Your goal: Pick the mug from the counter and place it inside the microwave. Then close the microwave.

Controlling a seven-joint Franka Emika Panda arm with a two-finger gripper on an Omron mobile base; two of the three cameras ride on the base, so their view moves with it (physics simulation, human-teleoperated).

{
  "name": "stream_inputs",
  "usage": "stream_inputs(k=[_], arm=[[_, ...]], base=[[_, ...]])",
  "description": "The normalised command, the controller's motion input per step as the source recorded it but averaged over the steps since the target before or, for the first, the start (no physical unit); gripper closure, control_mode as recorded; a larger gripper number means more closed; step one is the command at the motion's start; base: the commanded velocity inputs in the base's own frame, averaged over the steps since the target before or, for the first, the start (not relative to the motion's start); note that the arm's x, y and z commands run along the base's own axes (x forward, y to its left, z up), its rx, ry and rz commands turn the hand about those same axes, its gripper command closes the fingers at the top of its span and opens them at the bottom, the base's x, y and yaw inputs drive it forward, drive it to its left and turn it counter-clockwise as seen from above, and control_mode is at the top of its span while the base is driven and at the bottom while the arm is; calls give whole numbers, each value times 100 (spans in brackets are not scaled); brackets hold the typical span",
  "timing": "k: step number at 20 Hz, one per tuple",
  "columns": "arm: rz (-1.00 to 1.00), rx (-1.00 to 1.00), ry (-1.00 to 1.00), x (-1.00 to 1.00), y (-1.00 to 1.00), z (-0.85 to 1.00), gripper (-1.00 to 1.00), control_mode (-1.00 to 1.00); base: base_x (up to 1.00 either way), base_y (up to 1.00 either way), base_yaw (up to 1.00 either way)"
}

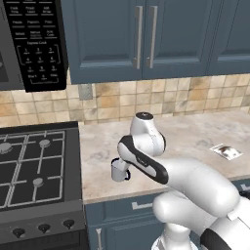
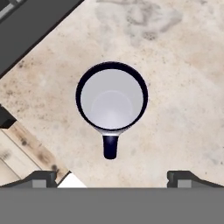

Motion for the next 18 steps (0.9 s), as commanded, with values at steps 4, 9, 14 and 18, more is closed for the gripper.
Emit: stream_inputs(k=[4, 9, 14, 18], arm=[[0, 0, 0, -11, 0, -36, -100, -100], [0, 0, 0, -8, 0, -37, -100, -100], [0, 0, -2, 0, 4, -20, -100, -100], [-1, 0, -5, 7, 3, -2, -100, -100]], base=[[0, 0, 0], [0, 0, 0], [0, 0, 0], [0, 0, 0]])
